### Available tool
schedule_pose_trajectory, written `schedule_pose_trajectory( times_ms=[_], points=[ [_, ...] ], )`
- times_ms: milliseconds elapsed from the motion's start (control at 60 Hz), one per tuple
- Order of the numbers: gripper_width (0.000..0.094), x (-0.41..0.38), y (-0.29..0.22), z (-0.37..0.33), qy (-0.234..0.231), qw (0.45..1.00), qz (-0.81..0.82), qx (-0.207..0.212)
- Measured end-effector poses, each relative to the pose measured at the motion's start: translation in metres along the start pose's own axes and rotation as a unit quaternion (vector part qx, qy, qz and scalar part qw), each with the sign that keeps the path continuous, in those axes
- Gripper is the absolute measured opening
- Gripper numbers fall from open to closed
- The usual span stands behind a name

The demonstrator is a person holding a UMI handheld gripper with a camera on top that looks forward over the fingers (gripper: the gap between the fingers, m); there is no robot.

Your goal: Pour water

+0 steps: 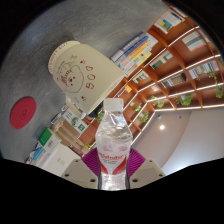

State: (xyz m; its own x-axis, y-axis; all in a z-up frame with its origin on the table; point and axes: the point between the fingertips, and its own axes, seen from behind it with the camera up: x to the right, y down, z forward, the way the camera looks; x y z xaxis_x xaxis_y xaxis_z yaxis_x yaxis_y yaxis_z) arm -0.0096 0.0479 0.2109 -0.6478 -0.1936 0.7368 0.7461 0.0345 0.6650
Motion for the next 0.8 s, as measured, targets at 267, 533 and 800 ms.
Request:
schedule_pose_trajectory(
  times_ms=[267,533,800],
  points=[
    [0.034,-0.008,-0.003,-0.002,-0.016,0.997,0.074,0.005],
    [0.0341,-0.009,0.037,-0.013,-0.021,0.898,0.44,-0.025],
    [0.034,-0.04,-0.006,-0.023,-0.133,0.529,0.838,0.032]
  ],
)
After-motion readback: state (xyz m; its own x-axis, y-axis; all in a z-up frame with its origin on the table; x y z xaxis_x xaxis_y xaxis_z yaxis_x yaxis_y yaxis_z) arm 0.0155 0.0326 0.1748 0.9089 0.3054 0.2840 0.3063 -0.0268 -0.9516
